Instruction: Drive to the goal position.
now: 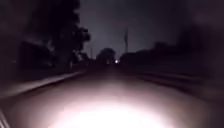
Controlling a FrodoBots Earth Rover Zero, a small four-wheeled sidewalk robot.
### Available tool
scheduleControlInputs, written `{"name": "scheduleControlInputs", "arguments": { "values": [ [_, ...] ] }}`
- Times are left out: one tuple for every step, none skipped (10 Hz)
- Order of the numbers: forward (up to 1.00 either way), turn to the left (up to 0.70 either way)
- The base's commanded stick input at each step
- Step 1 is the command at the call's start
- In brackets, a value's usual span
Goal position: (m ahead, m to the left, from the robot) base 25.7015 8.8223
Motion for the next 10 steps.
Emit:
{"name": "scheduleControlInputs", "arguments": {
  "values": [
    [0.7,0.0],
    [0.7,0.0],
    [0.7,0.0],
    [0.7,0.0],
    [0.7,0.0],
    [0.7,0.0],
    [0.7,0.0],
    [0.7,0.0],
    [0.7,0.0],
    [0.7,0.0]
  ]
}}
